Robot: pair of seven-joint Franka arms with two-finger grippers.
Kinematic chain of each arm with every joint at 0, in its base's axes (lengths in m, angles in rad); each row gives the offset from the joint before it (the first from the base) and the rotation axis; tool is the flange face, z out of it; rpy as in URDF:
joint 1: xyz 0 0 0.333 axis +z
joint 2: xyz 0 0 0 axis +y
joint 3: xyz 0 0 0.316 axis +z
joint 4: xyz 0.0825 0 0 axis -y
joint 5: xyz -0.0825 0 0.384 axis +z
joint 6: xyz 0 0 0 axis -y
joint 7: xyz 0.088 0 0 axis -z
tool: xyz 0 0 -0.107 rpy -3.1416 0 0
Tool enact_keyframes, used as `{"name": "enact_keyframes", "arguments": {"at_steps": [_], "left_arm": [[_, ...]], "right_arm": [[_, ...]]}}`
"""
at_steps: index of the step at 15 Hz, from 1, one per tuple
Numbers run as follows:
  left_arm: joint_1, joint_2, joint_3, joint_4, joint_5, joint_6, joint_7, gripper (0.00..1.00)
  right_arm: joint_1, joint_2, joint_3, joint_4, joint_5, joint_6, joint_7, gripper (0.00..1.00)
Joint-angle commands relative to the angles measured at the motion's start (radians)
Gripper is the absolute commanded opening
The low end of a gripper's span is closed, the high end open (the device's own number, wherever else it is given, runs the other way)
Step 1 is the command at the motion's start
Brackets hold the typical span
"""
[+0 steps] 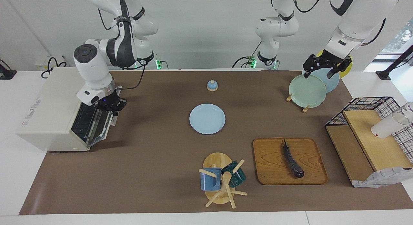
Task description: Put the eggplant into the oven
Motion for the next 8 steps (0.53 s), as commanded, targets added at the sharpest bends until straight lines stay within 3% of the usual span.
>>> {"name": "enact_keyframes", "arguments": {"at_steps": [1,8], "left_arm": [[0.008,-0.017,-0.005,-0.014,0.02,-0.001,0.003,1.0],[0.009,-0.017,-0.005,-0.014,0.02,-0.001,0.003,1.0]], "right_arm": [[0.011,0.021,-0.009,-0.064,-0.007,0.123,0.021,0.0],[0.022,0.13,-0.007,-0.069,-0.002,0.218,0.052,0.0]]}}
